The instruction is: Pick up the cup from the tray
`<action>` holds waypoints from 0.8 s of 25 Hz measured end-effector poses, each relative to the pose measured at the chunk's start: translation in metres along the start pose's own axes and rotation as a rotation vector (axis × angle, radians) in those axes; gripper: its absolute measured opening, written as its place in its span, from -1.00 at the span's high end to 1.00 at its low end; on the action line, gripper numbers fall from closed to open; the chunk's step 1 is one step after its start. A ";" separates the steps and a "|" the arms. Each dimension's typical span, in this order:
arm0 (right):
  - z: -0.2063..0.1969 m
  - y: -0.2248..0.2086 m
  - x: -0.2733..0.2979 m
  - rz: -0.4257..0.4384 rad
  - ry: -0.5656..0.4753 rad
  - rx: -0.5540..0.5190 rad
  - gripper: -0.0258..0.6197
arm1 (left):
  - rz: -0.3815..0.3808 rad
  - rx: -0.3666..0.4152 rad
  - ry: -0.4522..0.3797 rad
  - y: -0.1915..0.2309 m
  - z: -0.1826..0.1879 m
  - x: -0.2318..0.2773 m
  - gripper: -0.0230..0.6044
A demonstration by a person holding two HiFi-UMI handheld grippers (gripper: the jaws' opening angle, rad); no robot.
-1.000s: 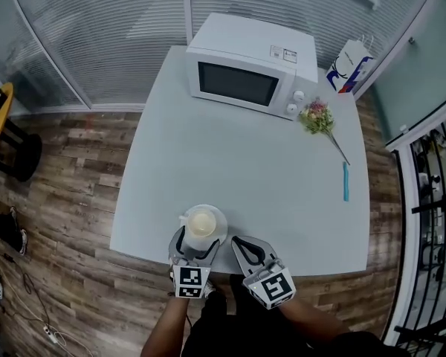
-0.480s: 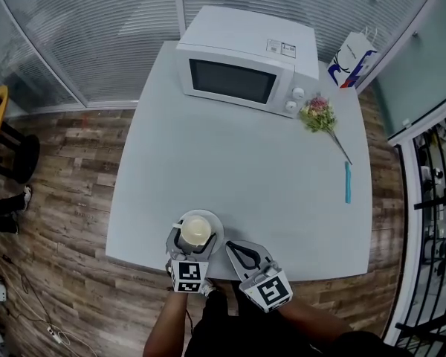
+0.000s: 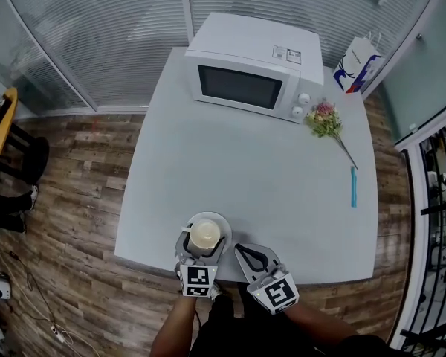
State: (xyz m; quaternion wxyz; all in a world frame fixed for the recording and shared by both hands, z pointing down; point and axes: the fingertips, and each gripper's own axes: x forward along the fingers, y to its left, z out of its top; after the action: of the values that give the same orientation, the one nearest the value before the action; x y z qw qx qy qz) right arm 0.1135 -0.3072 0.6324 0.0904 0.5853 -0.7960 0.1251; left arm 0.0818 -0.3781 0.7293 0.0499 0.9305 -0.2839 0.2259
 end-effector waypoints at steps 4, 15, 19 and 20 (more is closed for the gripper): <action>0.006 0.008 -0.001 -0.006 -0.016 -0.008 0.90 | 0.004 0.006 -0.018 0.003 0.016 -0.015 -0.42; 0.068 -0.003 -0.011 -0.071 -0.133 -0.056 0.90 | 0.019 0.015 -0.124 0.004 0.096 -0.075 -0.42; 0.084 0.000 -0.010 -0.073 -0.175 -0.070 0.90 | 0.022 0.020 -0.196 0.004 0.125 -0.100 -0.42; 0.089 0.001 -0.010 -0.073 -0.187 -0.073 0.90 | 0.024 0.026 -0.207 0.004 0.131 -0.105 -0.42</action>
State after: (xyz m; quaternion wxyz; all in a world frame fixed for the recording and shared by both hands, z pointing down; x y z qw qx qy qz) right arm 0.1159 -0.3255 0.5447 0.0412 0.6194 -0.7831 0.0375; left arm 0.0536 -0.3575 0.5652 0.0054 0.9459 -0.2959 0.1330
